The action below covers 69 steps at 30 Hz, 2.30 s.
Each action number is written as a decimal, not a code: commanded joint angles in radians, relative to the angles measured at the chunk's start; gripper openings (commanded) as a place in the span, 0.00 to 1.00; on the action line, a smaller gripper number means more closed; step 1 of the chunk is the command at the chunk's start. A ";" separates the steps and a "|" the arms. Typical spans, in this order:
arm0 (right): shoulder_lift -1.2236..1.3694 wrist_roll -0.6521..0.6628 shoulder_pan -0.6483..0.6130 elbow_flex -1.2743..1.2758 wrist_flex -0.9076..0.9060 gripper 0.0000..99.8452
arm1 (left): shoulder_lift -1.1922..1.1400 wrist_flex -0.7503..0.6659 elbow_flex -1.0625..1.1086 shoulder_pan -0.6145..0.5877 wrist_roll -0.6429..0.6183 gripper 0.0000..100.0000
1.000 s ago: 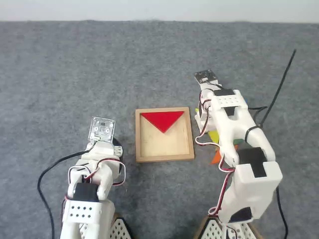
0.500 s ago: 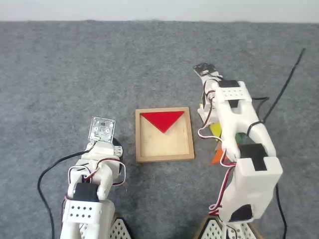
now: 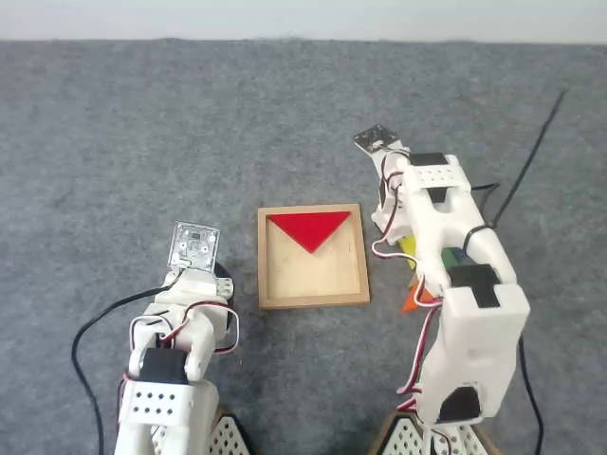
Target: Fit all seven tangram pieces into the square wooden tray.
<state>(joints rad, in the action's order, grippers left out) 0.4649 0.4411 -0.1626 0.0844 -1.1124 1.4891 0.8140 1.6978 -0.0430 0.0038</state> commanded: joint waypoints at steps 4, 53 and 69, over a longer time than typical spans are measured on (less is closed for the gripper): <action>0.067 -0.025 0.004 -0.132 -0.084 0.40 | 0.012 0.002 -0.008 -0.005 -0.006 0.01; -0.269 -0.169 -0.065 0.087 -0.114 0.24 | 0.012 0.002 -0.008 -0.005 -0.006 0.01; -0.071 0.002 0.016 -0.054 -0.073 0.36 | 0.012 0.002 -0.008 -0.005 -0.005 0.01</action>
<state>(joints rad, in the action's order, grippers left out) 0.3590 0.4043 -0.1611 0.1289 -1.1907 1.4891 0.8140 1.6978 -0.0430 0.0038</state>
